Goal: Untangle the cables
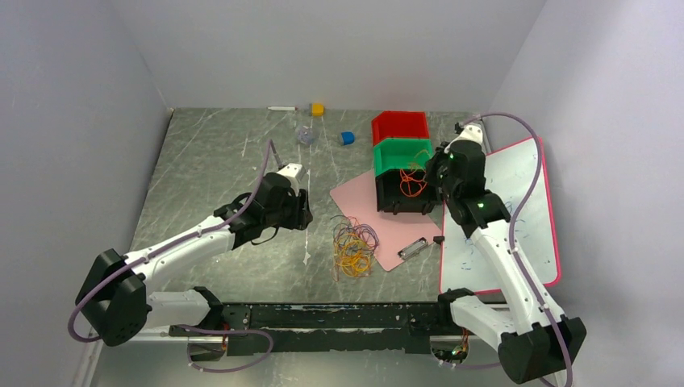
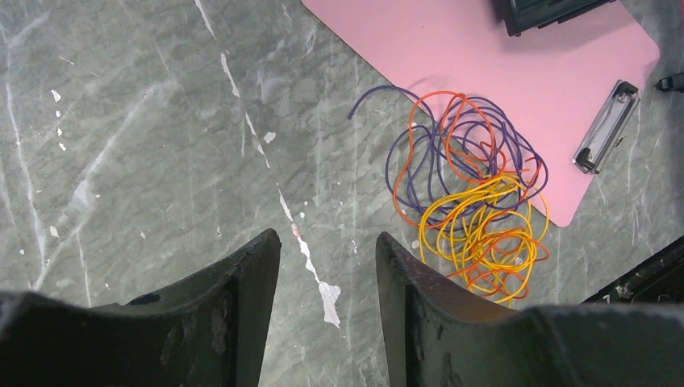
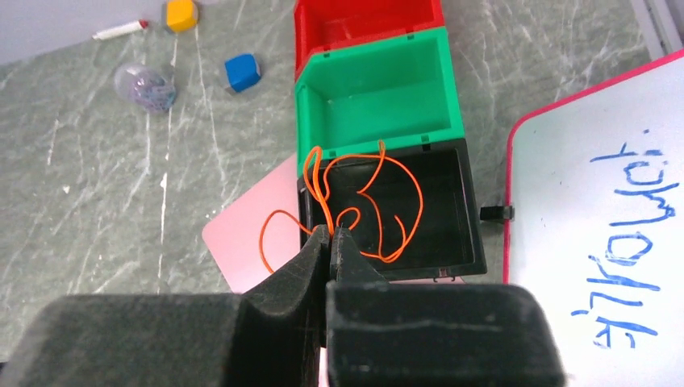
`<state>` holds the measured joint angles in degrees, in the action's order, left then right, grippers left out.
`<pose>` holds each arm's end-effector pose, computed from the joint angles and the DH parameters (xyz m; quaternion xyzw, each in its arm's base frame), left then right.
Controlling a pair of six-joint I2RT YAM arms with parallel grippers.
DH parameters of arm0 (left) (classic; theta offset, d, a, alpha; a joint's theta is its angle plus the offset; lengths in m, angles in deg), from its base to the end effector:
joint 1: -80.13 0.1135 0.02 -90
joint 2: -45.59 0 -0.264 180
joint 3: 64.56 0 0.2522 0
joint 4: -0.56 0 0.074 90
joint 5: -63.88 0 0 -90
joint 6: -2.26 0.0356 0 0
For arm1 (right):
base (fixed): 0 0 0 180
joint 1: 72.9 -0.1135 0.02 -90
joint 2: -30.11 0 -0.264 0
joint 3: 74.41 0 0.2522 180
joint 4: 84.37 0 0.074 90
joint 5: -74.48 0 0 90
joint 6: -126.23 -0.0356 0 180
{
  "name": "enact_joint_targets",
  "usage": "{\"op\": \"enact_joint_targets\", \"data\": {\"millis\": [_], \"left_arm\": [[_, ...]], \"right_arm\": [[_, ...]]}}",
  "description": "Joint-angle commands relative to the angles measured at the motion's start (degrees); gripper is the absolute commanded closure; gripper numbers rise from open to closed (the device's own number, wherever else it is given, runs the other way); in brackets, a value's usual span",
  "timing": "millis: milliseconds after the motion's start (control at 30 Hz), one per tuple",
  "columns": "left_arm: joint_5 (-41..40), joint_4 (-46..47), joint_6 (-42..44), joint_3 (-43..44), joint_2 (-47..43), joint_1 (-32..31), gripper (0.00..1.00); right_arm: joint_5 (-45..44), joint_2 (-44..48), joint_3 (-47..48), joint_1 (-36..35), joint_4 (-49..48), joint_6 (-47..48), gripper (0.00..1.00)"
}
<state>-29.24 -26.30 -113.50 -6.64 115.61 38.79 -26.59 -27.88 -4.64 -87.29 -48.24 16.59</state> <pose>0.1977 -0.1713 0.2399 0.1107 0.8954 -0.2175 0.3725 0.2208 0.0496 0.3439 0.0905 0.8331 0.0804 0.5396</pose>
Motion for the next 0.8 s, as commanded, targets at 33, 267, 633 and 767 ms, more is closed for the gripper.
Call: {"op": "enact_joint_targets", "data": {"millis": [33,267,633,767], "left_arm": [[2.38,2.65,0.11,0.23,0.20,0.33,0.48],[2.58,2.54,0.01,0.23,0.42,0.34,0.48],[3.11,2.88,-0.17,1.09,1.70,0.37,0.49],[3.28,2.80,0.07,0.95,1.41,0.31,0.49]], "right_arm": [[-1.76,1.82,3.28,0.47,1.58,0.08,1.00],[-2.63,4.86,2.99,0.45,1.13,-0.83,1.00],[-2.76,3.85,2.66,0.48,0.44,-0.23,1.00],[-2.35,2.64,2.12,0.49,-0.92,0.12,1.00]]}}
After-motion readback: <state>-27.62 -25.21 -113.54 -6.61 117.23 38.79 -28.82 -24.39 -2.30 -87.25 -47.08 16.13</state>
